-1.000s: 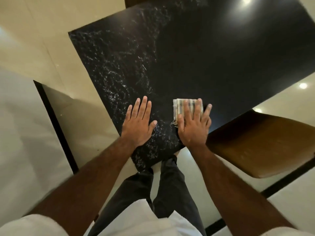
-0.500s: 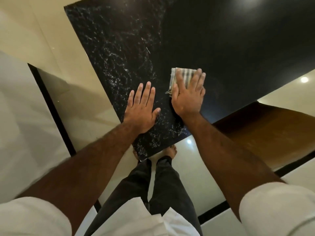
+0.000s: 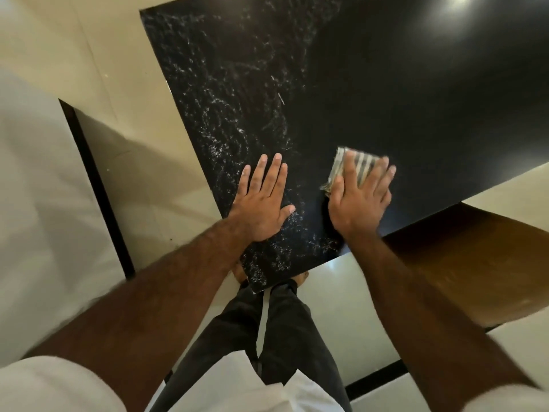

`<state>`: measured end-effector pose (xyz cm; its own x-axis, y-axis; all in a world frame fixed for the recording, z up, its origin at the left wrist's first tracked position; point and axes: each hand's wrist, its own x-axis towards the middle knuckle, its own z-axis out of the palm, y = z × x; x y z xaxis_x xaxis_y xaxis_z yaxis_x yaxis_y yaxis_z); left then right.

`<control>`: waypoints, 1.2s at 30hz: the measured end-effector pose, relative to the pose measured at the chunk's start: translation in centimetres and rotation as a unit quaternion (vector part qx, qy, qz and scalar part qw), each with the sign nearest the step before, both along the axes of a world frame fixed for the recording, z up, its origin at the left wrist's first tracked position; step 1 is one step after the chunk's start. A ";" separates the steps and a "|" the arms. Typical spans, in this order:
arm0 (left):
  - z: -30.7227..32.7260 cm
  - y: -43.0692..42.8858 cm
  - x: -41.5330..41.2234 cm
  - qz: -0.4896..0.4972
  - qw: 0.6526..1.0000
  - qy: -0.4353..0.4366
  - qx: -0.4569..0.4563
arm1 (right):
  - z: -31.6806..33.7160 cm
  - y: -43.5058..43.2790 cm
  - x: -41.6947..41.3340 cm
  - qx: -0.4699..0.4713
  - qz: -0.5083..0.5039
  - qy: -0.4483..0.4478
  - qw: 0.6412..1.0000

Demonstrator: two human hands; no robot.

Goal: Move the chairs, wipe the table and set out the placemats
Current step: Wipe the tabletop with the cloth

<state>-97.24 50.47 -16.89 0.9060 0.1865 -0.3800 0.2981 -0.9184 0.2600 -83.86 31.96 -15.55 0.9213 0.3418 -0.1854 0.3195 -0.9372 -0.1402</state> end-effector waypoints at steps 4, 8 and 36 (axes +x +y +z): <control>-0.4 0.1 -0.5 -0.005 1.000 -0.024 0.007 | -1.2 8.0 3.0 0.014 0.071 -0.036 0.997; -0.5 -0.1 -0.8 0.018 0.999 -0.033 0.003 | -1.3 10.0 1.3 0.007 0.149 -0.036 0.988; 3.8 1.4 0.8 0.026 0.982 0.176 -0.066 | 0.7 -4.6 -9.3 -0.011 0.172 0.042 0.984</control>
<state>-96.41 51.85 -13.11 0.7047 0.1569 -0.6920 0.4367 -0.8645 0.2488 -93.11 27.39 -14.83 0.7324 0.6261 -0.2676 0.6069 -0.7784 -0.1603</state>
